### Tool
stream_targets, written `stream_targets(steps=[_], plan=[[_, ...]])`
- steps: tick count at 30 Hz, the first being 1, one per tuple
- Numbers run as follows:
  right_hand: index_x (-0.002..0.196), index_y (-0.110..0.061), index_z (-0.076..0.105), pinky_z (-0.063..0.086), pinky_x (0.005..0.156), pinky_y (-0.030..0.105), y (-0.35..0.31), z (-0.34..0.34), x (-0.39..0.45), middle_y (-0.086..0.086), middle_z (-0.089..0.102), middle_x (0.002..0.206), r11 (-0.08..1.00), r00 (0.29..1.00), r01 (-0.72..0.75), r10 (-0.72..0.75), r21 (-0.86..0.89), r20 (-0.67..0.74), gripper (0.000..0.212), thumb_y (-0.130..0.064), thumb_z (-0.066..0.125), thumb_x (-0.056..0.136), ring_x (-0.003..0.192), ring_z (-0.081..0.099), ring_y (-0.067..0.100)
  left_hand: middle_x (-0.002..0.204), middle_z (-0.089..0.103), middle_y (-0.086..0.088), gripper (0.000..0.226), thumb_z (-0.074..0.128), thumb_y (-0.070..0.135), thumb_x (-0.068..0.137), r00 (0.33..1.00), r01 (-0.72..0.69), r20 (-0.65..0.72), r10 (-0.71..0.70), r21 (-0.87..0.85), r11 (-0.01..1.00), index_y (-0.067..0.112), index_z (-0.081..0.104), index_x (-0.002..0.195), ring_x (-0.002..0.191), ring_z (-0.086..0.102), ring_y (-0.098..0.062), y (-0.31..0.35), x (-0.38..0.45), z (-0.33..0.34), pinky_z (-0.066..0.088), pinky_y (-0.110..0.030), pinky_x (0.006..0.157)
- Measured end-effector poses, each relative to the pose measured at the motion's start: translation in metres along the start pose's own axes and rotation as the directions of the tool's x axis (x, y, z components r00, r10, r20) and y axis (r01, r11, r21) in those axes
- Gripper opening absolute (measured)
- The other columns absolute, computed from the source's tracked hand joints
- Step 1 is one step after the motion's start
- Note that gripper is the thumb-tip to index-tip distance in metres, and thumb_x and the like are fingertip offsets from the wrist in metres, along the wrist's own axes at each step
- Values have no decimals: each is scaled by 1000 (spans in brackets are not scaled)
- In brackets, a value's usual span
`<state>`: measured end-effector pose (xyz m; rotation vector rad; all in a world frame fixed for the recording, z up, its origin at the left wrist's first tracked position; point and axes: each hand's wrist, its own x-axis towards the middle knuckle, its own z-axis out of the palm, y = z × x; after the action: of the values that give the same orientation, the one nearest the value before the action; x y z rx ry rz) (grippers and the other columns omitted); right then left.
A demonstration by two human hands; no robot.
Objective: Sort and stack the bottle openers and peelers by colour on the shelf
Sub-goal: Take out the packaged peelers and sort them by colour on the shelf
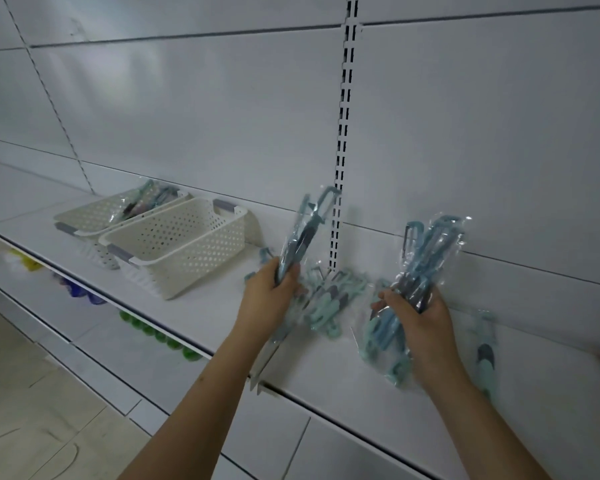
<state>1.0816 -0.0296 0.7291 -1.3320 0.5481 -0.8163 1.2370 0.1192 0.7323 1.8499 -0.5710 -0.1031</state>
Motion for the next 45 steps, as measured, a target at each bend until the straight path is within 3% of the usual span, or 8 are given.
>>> stream_targets(steps=[9,14,22,26,30,33,38,45], plan=[[117,-18,44,52,78,23,-8,74,19,-6,65,106,978,988,-54,82,-204,131,75,-36,90,60,94,66,10,84,66,5,34,42,40,102,945,-299,225,239,288,910,31,47,135,75,65,-14,-18,-11,27,50,-30,65],[104,-16,55,59,82,42,7,83,24,4,71,93,977,997,-80,75,-198,-35,51,-17,88,65,82,71,21,110,65,9,31,46,39,99,886,-394,328,327,163,905,36,47,129,98,62,-7,-26,-18,26,51,-30,85],[114,-10,55,59,68,34,-41,37,49,11,70,95,991,991,64,-49,119,-128,40,-6,75,80,71,71,16,87,58,9,37,56,53,94,838,-357,466,285,72,931,32,51,124,74,53,-3,-30,-13,13,46,-22,70],[111,-10,51,55,62,30,-53,24,49,11,66,91,995,994,88,-84,45,-70,35,-2,72,84,62,69,12,103,60,10,19,57,19,96,829,-539,261,494,140,830,26,66,110,99,55,-5,-38,-13,7,40,-19,88],[106,-13,58,58,66,33,-38,50,25,2,75,93,992,989,57,-41,-115,140,30,-6,75,82,70,71,18,119,53,2,45,65,40,87,935,-115,-248,253,462,879,21,55,126,112,48,-20,-37,-14,6,32,-26,91],[110,-9,62,57,62,33,-30,76,19,9,76,92,975,914,-185,218,-127,343,31,-10,75,82,65,70,22,120,50,-9,70,55,66,86,969,243,-192,-155,622,745,10,47,127,112,48,-29,-36,-11,1,38,-39,94],[96,1,66,59,60,31,-20,92,25,18,70,75,821,707,-520,568,-234,421,17,-11,69,84,60,67,24,77,59,-3,39,62,51,88,948,260,25,-318,518,815,15,53,78,72,56,-19,-34,4,-12,44,-32,63],[104,1,64,57,51,29,-19,67,39,21,68,89,800,759,-592,595,-99,265,24,-11,71,83,59,70,24,85,63,-7,54,62,60,86,953,288,-33,-302,411,865,7,56,96,74,58,-21,-30,14,-38,39,-29,55]])
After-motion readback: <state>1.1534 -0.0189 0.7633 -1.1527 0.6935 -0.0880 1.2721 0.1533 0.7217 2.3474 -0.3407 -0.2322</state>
